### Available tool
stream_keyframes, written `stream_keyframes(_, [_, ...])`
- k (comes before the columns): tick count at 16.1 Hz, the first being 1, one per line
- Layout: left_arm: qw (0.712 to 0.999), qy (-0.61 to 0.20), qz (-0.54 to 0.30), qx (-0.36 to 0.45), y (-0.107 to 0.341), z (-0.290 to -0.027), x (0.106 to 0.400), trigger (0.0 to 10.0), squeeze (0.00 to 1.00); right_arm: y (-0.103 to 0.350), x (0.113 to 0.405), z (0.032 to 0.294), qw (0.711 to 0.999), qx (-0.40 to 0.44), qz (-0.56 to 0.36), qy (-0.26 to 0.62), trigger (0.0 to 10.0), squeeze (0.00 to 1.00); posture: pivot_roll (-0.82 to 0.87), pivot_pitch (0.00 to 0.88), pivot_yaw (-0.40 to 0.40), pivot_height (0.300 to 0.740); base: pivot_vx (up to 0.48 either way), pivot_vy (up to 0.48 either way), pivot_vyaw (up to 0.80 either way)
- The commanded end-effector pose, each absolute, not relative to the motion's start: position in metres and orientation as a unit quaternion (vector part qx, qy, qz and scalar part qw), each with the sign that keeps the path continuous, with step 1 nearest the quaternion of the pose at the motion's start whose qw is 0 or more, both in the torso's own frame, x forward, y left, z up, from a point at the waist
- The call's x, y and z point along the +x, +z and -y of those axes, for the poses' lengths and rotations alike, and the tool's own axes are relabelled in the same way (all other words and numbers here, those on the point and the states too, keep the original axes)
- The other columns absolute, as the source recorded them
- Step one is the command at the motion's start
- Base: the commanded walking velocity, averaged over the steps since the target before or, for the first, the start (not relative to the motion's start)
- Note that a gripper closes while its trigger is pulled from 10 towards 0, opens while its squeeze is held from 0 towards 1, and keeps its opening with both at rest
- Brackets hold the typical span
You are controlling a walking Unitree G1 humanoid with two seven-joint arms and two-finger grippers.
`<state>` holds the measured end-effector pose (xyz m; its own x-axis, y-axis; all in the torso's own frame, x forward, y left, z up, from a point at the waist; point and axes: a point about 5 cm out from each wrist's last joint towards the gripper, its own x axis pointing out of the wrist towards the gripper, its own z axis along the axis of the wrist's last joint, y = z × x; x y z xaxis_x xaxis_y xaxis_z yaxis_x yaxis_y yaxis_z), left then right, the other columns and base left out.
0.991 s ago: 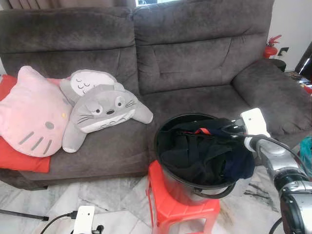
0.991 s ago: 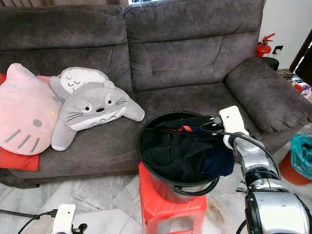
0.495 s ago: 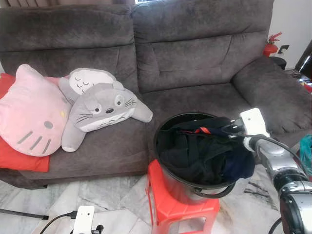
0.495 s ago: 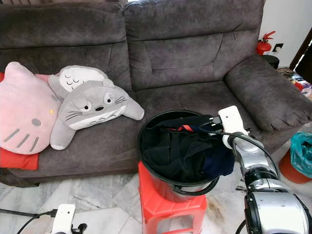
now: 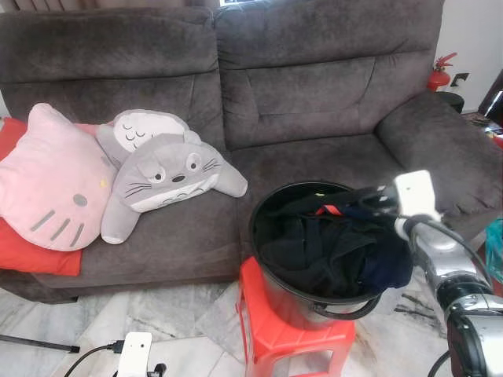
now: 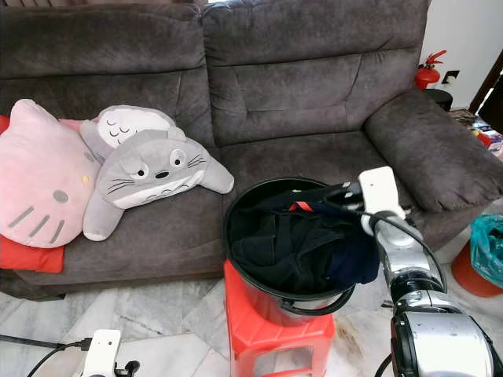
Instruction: Hang hanger
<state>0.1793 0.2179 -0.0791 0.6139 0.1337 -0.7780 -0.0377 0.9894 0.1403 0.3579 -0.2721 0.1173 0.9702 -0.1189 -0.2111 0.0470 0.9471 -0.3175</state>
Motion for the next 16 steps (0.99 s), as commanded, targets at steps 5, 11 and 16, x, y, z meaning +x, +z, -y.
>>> stream_keyframes(5, [0.893,0.052,-0.443,0.065,-0.081,-0.220,0.175,10.0,0.00,0.167,0.376,0.257,0.989,-0.135,0.017,-0.058,10.0,0.00,-0.08,0.000,0.062,0.740,0.000,0.000,0.00])
stream_keyframes(11, [0.893,0.055,-0.442,0.064,-0.081,-0.220,0.176,10.0,0.00,0.225,0.386,0.243,0.979,-0.160,0.122,-0.041,10.0,0.00,-0.09,0.000,0.059,0.740,0.000,0.000,0.00])
stream_keyframes(16, [0.894,0.054,-0.441,0.062,-0.080,-0.219,0.177,10.0,0.00,0.266,0.385,0.229,0.959,-0.201,0.195,-0.037,10.0,0.00,-0.09,0.000,0.060,0.740,0.000,0.000,0.00])
